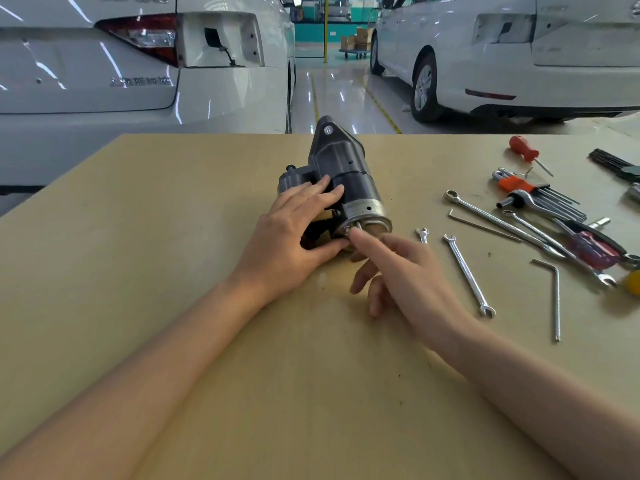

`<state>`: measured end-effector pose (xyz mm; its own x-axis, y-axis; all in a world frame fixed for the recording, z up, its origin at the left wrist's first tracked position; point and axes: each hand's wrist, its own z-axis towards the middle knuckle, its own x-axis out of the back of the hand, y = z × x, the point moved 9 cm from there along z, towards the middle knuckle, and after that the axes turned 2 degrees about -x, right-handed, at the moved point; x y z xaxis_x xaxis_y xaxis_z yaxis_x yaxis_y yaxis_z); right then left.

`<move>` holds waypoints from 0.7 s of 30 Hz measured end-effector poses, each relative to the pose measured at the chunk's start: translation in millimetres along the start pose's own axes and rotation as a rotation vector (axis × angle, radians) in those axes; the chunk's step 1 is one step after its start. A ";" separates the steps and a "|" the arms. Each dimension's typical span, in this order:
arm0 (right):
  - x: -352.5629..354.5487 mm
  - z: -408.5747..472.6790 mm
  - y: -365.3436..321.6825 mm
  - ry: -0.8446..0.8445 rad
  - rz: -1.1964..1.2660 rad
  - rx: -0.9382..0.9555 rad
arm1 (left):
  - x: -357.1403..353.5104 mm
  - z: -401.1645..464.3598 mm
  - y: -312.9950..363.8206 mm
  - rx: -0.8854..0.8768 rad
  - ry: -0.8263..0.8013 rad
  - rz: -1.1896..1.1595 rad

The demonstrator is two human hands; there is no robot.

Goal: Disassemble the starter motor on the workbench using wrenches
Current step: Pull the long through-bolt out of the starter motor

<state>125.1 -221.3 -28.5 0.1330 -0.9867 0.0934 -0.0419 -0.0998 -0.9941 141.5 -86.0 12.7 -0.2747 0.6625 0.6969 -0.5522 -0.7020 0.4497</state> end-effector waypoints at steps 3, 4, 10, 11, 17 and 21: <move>-14.7 -2.3 14.0 -0.184 0.346 -0.244 | -0.8 -0.4 -0.8 -0.001 -0.007 0.000; -17.6 -2.2 14.6 -0.220 0.405 -0.285 | -0.3 -0.4 -0.8 -0.007 -0.005 0.000; -10.5 2.9 10.8 -0.187 0.431 -0.243 | 4.3 -1.6 3.8 0.011 0.021 -0.033; -5.8 4.3 10.3 -0.139 0.378 -0.210 | 13.2 -2.3 7.4 0.003 0.094 -0.036; -3.2 -0.5 -1.5 -0.019 0.032 0.032 | 23.8 -11.1 15.6 0.251 0.225 -0.355; 4.9 -5.4 -22.6 0.030 -0.204 0.188 | -13.7 -20.3 15.9 0.513 0.067 -0.559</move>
<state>121.3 -224.5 -5.3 0.0903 -0.9523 0.2914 0.1676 -0.2739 -0.9470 120.5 -101.0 -1.1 -0.1180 0.9582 0.2605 -0.1929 -0.2795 0.9406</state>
